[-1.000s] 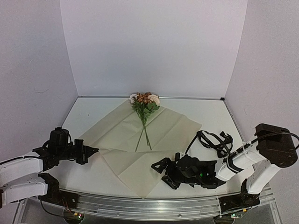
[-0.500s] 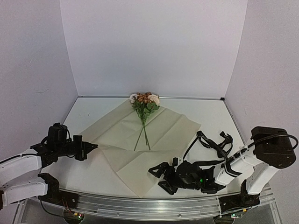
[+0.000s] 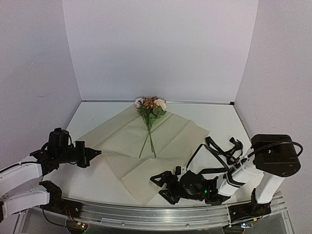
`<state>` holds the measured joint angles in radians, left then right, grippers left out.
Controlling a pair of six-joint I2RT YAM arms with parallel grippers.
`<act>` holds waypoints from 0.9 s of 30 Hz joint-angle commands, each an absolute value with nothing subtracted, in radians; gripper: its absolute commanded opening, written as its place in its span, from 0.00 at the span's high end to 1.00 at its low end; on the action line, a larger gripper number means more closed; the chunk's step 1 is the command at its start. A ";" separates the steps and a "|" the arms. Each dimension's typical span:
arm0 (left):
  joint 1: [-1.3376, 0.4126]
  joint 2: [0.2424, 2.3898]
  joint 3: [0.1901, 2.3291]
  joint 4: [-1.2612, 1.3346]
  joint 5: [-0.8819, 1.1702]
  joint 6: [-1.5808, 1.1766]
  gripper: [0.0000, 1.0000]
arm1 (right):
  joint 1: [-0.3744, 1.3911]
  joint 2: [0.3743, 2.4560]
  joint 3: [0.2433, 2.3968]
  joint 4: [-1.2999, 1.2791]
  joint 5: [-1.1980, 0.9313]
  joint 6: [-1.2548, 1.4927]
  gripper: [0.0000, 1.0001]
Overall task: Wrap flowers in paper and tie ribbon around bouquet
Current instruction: Pass from the left arm to the right
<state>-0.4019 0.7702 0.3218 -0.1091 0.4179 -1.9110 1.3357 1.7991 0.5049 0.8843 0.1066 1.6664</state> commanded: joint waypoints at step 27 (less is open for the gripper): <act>-0.396 0.816 0.225 -0.084 0.569 -1.593 0.60 | 1.274 1.953 0.705 0.686 0.014 1.602 0.91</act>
